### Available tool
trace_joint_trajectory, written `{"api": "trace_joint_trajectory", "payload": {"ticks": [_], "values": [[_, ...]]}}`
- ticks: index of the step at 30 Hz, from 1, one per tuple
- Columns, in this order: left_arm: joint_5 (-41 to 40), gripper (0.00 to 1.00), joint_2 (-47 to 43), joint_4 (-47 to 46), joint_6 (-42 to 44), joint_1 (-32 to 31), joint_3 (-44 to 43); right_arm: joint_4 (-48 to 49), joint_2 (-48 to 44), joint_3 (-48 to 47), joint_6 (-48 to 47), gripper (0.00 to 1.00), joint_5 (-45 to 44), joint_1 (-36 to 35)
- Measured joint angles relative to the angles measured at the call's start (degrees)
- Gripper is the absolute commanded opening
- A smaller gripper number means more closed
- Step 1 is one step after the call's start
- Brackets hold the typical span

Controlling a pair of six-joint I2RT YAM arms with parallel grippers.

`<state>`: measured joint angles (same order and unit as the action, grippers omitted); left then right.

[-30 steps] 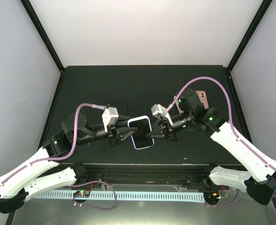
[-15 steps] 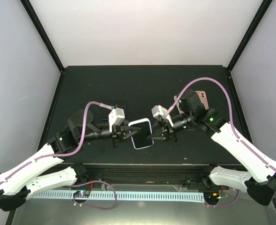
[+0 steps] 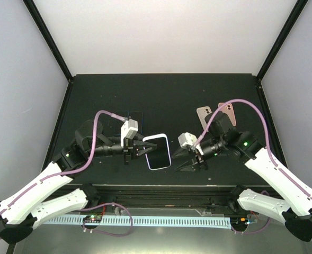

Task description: Take the phone out of the phone case

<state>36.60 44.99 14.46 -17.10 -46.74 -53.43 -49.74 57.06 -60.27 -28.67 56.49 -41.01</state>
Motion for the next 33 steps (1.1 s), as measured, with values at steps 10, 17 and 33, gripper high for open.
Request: {"api": "trace_joint_trajectory", "payload": {"ticks": [10,17,33], "values": [[4.3,0.02,0.1,-7.9,-7.2,0.9,0.5,-3.3,1.4,1.0,-5.6,0.37,2.5,0.0],[5.0,0.02,0.1,-9.0,-8.8,0.9,1.7,-4.6,1.8,-0.3,-5.8,0.37,5.6,0.0],[9.0,0.02,0.1,-11.4,-10.6,1.7,2.5,-5.2,3.4,-3.0,-5.1,0.2,7.0,0.0]]}}
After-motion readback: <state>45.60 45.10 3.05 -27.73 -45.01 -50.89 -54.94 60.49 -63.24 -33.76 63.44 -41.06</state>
